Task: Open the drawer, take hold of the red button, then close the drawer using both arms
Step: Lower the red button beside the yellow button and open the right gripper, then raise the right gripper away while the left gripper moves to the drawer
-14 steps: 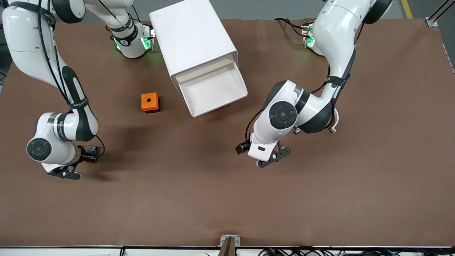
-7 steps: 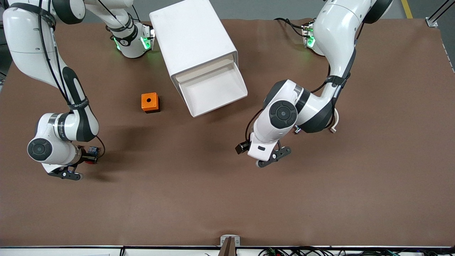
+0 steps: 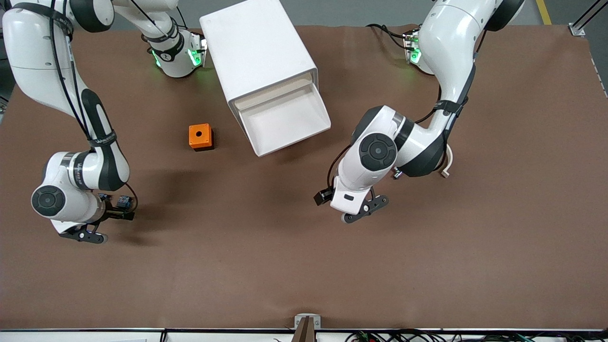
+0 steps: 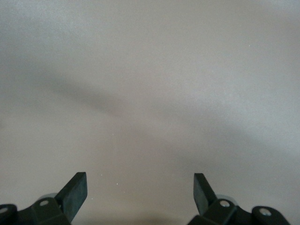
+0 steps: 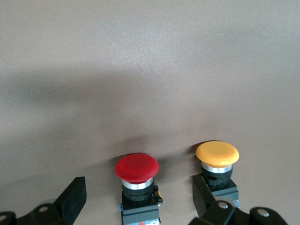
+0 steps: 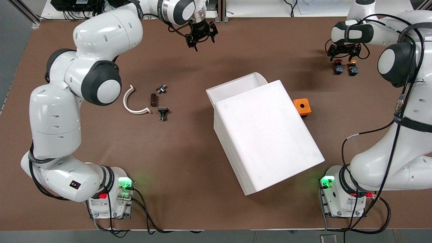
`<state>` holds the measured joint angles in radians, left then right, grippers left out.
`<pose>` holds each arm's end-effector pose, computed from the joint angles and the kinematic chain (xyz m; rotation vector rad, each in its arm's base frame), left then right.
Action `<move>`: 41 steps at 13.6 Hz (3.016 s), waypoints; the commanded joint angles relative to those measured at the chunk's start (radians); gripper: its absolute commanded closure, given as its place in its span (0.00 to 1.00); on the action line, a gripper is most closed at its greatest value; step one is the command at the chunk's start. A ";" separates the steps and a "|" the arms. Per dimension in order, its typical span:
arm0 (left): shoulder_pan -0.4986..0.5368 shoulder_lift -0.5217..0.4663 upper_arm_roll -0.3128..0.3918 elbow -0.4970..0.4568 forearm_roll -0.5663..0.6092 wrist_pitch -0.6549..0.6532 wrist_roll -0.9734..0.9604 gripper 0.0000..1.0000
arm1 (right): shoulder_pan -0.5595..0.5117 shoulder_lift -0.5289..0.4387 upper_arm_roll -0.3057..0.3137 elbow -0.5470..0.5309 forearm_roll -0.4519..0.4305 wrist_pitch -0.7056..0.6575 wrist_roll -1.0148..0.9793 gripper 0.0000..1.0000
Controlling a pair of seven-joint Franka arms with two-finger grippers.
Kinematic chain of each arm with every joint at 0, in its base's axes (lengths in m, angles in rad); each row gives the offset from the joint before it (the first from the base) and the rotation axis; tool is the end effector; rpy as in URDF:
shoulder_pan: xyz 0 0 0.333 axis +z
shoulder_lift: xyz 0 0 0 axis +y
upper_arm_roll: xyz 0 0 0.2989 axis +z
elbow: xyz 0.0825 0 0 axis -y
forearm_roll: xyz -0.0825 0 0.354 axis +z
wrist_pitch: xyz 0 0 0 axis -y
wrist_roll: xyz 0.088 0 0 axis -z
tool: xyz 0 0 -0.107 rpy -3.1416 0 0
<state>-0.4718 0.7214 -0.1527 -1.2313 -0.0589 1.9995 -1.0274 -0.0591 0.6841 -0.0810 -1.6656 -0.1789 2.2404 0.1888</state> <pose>0.5914 -0.3956 0.3493 2.9142 0.6921 -0.1145 0.6329 -0.0892 0.2084 2.9350 -0.2863 -0.1542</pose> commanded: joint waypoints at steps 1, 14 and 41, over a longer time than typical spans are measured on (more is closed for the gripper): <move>-0.007 -0.022 -0.001 -0.011 0.016 -0.001 -0.020 0.00 | -0.008 -0.040 0.015 0.007 -0.022 -0.063 -0.021 0.00; -0.050 -0.046 -0.001 -0.010 0.016 0.062 -0.005 0.00 | -0.012 -0.426 0.026 0.003 0.139 -0.445 -0.129 0.00; -0.155 0.032 0.012 -0.016 0.019 0.124 -0.072 0.00 | -0.099 -0.607 0.020 0.216 0.137 -0.729 -0.207 0.00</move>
<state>-0.5975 0.7379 -0.1508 -1.2472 -0.0589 2.1023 -1.0960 -0.1378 0.0802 -0.0748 -1.4889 -0.0560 1.5499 -0.0246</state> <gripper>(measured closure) 0.000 0.000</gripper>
